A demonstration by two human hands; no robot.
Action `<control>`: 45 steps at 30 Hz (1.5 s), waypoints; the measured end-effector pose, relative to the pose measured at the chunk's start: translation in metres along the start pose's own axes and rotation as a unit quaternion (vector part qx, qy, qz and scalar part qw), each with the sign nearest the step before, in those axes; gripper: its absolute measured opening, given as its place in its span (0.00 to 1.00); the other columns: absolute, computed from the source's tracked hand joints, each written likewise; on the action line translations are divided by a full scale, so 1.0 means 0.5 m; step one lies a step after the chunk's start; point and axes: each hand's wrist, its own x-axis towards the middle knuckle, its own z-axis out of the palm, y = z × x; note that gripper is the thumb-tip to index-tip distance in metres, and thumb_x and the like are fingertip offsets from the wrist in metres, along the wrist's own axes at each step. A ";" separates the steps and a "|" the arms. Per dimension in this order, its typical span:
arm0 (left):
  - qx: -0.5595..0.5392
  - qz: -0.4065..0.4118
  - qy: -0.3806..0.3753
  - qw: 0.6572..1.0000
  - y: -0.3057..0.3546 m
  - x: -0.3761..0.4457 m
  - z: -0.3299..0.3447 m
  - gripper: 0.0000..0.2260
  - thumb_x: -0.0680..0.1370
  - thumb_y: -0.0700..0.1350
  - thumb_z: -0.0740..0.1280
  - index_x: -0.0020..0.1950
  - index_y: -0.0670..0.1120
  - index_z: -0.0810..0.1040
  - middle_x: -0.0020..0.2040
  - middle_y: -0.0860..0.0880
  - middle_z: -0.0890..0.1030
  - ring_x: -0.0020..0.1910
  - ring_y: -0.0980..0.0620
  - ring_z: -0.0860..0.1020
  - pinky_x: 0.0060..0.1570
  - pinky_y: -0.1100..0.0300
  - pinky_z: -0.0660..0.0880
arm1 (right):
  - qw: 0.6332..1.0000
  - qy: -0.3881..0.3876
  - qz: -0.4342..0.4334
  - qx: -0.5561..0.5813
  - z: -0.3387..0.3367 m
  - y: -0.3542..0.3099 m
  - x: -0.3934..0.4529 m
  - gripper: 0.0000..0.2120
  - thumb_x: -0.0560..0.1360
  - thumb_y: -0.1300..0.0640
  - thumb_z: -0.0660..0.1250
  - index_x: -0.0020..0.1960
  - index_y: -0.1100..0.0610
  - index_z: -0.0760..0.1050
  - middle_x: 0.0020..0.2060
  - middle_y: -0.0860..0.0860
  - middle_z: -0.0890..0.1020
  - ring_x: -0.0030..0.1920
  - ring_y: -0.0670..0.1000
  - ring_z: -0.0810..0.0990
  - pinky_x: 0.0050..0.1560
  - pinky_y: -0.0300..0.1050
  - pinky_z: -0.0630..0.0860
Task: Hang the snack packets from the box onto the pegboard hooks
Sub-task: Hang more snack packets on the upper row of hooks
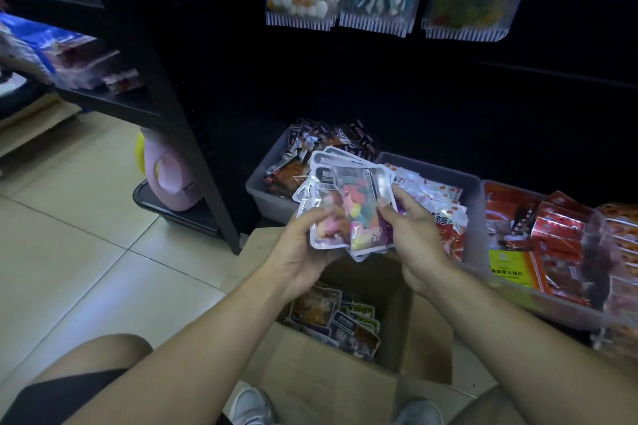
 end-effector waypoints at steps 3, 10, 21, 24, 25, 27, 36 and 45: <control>0.018 0.014 0.061 0.998 -0.002 0.002 0.003 0.08 0.81 0.42 0.65 0.54 0.43 0.83 0.47 0.43 0.87 0.54 0.41 0.83 0.55 0.45 0.81 | 0.998 -0.040 -0.018 -0.044 -0.001 -0.003 -0.009 0.18 0.84 0.50 0.66 0.73 0.43 0.75 0.53 0.47 0.88 0.49 0.49 0.89 0.47 0.50 0.86; 0.068 0.071 0.085 0.992 0.005 0.005 0.010 0.12 0.78 0.42 0.75 0.61 0.47 0.83 0.51 0.44 0.86 0.48 0.49 0.86 0.40 0.54 0.84 | 0.999 0.039 0.010 0.021 0.000 -0.010 -0.023 0.26 0.73 0.55 0.79 0.68 0.49 0.74 0.54 0.51 0.86 0.46 0.50 0.89 0.49 0.54 0.87; 0.037 0.096 0.051 0.993 0.062 0.042 0.045 0.34 0.70 0.47 0.79 0.73 0.41 0.74 0.69 0.36 0.81 0.65 0.34 0.82 0.64 0.33 0.79 | 0.999 0.000 -0.015 0.032 -0.031 -0.075 -0.030 0.12 0.75 0.50 0.77 0.52 0.57 0.83 0.46 0.55 0.89 0.48 0.58 0.89 0.54 0.55 0.84; 0.037 0.080 0.029 0.996 0.069 0.048 0.065 0.44 0.63 0.51 0.87 0.75 0.43 0.74 0.70 0.36 0.81 0.67 0.33 0.81 0.65 0.28 0.76 | 1.000 -0.014 -0.021 0.015 -0.047 -0.087 -0.030 0.10 0.74 0.51 0.78 0.50 0.57 0.83 0.47 0.56 0.89 0.46 0.58 0.89 0.54 0.56 0.84; 0.038 0.076 0.032 0.996 0.069 0.049 0.074 0.46 0.61 0.52 0.88 0.75 0.43 0.75 0.69 0.36 0.81 0.67 0.32 0.81 0.63 0.28 0.77 | 1.000 -0.015 -0.023 0.013 -0.052 -0.094 -0.033 0.10 0.74 0.52 0.77 0.50 0.57 0.83 0.46 0.57 0.89 0.45 0.57 0.89 0.51 0.53 0.84; 0.050 0.087 0.045 0.994 0.069 0.048 0.093 0.43 0.62 0.51 0.87 0.74 0.44 0.76 0.67 0.37 0.83 0.65 0.33 0.82 0.60 0.31 0.80 | 0.999 -0.020 -0.018 0.022 -0.063 -0.114 -0.040 0.10 0.73 0.53 0.77 0.49 0.57 0.82 0.46 0.57 0.89 0.45 0.58 0.89 0.46 0.49 0.84; 0.078 0.155 0.117 0.978 0.049 0.039 0.163 0.49 0.58 0.52 0.84 0.77 0.47 0.72 0.55 0.44 0.89 0.47 0.43 0.89 0.64 0.35 0.80 | 0.956 -0.010 0.159 0.247 -0.142 -0.192 -0.086 0.32 0.71 0.40 0.75 0.66 0.61 0.81 0.60 0.64 0.84 0.59 0.67 0.85 0.61 0.70 0.79; 0.101 0.127 0.071 0.984 0.084 0.013 0.307 0.59 0.57 0.58 0.87 0.82 0.43 0.65 0.56 0.38 0.88 0.51 0.37 0.88 0.61 0.33 0.81 | 0.936 -0.011 0.021 0.352 -0.257 -0.363 -0.151 0.22 0.80 0.67 0.62 0.71 0.56 0.77 0.61 0.66 0.83 0.63 0.67 0.82 0.70 0.68 0.72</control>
